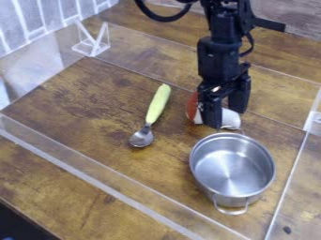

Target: Put the mushroom in the silver pot

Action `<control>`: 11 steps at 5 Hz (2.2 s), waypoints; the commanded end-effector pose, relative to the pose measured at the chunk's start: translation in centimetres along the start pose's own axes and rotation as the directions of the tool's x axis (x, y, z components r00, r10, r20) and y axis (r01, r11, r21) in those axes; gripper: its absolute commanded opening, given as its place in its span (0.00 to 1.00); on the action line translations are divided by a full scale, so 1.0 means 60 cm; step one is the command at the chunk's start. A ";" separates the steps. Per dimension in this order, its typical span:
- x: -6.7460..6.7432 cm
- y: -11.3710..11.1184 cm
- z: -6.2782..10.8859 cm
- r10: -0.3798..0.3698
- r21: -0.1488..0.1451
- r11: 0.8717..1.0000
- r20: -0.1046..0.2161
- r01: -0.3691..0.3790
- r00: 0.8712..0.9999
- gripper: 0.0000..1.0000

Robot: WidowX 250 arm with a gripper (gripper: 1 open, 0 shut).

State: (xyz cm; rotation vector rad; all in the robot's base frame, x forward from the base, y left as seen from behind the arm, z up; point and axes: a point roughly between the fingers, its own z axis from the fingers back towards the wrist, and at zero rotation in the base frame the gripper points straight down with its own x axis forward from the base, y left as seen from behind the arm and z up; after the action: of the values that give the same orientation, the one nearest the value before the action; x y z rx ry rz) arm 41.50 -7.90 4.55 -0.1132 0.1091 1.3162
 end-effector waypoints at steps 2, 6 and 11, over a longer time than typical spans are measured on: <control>0.032 -0.020 0.015 0.018 -0.049 0.999 0.011 -0.018 1.000 1.00; 0.024 -0.036 0.019 -0.095 0.010 0.995 0.010 0.095 0.995 0.00; -0.031 0.005 0.162 -0.145 -0.068 0.986 0.063 0.149 0.987 0.00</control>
State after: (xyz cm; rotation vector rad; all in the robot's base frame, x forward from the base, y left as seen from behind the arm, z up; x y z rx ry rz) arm 40.92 -7.83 10.43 -0.0699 0.0837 1.1932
